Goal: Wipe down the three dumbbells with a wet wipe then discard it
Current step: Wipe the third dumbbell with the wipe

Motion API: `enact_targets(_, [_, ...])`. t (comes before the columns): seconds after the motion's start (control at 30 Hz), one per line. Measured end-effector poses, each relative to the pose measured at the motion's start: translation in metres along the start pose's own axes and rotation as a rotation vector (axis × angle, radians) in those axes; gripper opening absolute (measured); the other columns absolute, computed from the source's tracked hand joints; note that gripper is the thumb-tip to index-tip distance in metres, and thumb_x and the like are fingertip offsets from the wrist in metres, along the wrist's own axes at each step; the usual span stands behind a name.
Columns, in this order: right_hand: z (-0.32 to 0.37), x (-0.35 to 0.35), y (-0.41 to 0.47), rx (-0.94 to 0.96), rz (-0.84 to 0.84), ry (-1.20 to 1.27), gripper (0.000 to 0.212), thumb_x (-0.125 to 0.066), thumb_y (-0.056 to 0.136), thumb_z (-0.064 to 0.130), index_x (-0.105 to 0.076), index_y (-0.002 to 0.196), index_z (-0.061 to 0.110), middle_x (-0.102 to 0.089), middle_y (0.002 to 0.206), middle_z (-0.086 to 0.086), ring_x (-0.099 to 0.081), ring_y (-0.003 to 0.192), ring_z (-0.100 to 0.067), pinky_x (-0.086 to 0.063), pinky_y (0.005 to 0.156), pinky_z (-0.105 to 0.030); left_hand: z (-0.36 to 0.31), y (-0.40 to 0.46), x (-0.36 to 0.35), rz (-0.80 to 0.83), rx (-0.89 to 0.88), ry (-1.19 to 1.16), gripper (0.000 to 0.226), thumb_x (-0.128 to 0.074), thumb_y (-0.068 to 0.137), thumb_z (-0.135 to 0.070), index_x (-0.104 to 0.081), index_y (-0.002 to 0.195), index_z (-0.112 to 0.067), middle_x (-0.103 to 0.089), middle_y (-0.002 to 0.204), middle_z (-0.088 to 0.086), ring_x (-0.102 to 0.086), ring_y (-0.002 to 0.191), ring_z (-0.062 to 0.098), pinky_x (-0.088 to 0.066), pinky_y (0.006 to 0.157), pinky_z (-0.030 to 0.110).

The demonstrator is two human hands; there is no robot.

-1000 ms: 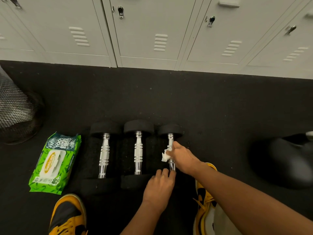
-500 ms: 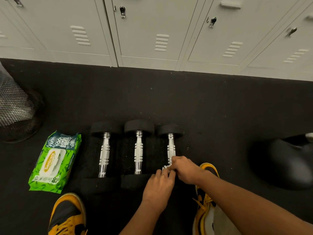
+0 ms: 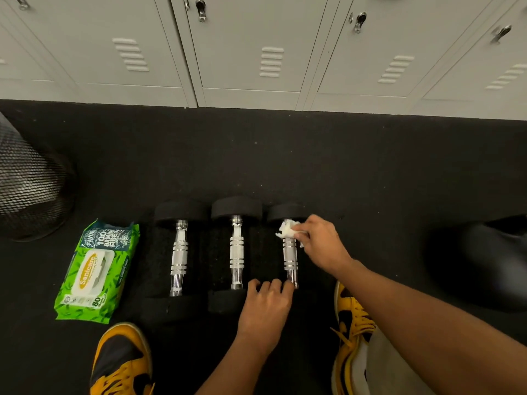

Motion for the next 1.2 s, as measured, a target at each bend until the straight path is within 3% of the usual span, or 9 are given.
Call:
enact_targets(0.1, [0.013,0.001,0.014,0.057,0.073,-0.188,0.035,-0.054,0.099,0.019,-0.059,0.133,0.022,-0.048,0.11,0.001,-0.057,0.09,-0.018,-0.051,0.078,-0.032,0.001,0.0,0.0,0.0,0.003,0.012,0.058,-0.072,0.079,-0.012,-0.047,0.131,-0.018,-0.062,0.109,0.006,-0.062,0.1,0.025,-0.039,0.102,0.05])
enact_targets(0.3, [0.024,-0.006,0.012,0.177,0.173,-0.486,0.042,-0.058,0.096,0.013,-0.051,0.137,0.018,-0.047,0.115,-0.004,-0.058,0.093,-0.02,-0.045,0.069,-0.03,0.001,0.002,-0.005,-0.006,-0.03,0.02,0.061,-0.083,0.067,-0.019,-0.056,0.121,-0.019,-0.065,0.096,0.004,-0.065,0.086,0.023,-0.048,0.092,0.049])
enact_targets(0.43, [0.025,-0.018,0.007,0.159,0.209,-0.503,0.05,-0.059,0.093,0.008,-0.047,0.141,0.017,-0.045,0.128,-0.007,-0.056,0.107,-0.023,-0.046,0.076,-0.031,-0.006,0.004,-0.003,-0.011,-0.044,0.026,0.06,-0.082,0.07,-0.021,-0.055,0.125,-0.019,-0.065,0.103,0.006,-0.065,0.094,0.025,-0.046,0.095,0.051])
enact_targets(0.53, [0.021,-0.022,0.007,0.126,0.221,-0.488,0.049,-0.059,0.092,0.006,-0.05,0.14,0.016,-0.042,0.13,-0.008,-0.055,0.107,-0.025,-0.049,0.08,-0.033,-0.012,0.006,0.0,-0.029,-0.027,0.054,0.058,-0.072,0.081,-0.019,-0.049,0.134,-0.018,-0.061,0.115,0.009,-0.06,0.105,0.029,-0.041,0.101,0.053])
enact_targets(0.7, [0.015,-0.028,0.001,0.145,0.305,-0.47,0.047,-0.063,0.091,0.008,-0.055,0.136,0.017,-0.038,0.138,-0.008,-0.053,0.114,-0.025,-0.051,0.093,-0.036,-0.022,0.009,0.002,-0.025,-0.047,0.06,0.058,-0.071,0.082,-0.018,-0.048,0.136,-0.017,-0.06,0.118,0.011,-0.057,0.108,0.032,-0.041,0.1,0.054])
enact_targets(0.83, [0.005,-0.03,-0.006,0.167,0.345,-0.437,0.04,-0.06,0.093,0.008,-0.058,0.132,0.015,-0.044,0.13,-0.007,-0.057,0.107,-0.024,-0.051,0.09,-0.033,-0.031,0.012,0.001,-0.009,-0.059,0.077,0.059,-0.067,0.085,-0.017,-0.042,0.139,-0.014,-0.053,0.128,0.013,-0.049,0.117,0.035,-0.035,0.104,0.054])
enact_targets(1.03, [-0.01,-0.037,-0.018,0.19,0.444,-0.39,0.034,-0.058,0.097,0.024,-0.061,0.13,0.018,-0.047,0.121,-0.004,-0.055,0.106,-0.019,-0.044,0.086,-0.028,-0.044,0.016,0.005,-0.008,-0.087,0.082,0.052,-0.062,0.089,-0.017,-0.043,0.137,-0.013,-0.049,0.132,0.014,-0.045,0.12,0.035,-0.033,0.105,0.053])
enact_targets(1.2, [-0.012,-0.046,-0.028,0.213,0.491,-0.331,0.029,-0.055,0.099,0.028,-0.065,0.123,0.017,-0.041,0.104,0.006,-0.043,0.087,-0.007,-0.035,0.074,-0.023,-0.043,0.016,0.005,0.012,-0.084,0.099,0.05,-0.061,0.09,-0.017,-0.043,0.137,-0.012,-0.048,0.136,0.015,-0.042,0.127,0.036,-0.029,0.108,0.054])
Point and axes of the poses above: each hand's wrist, its own y-axis towards the middle knuckle, its own x-axis out of the back of the hand, z = x × y, the point moved 6 cm from there along y, towards the middle knuckle
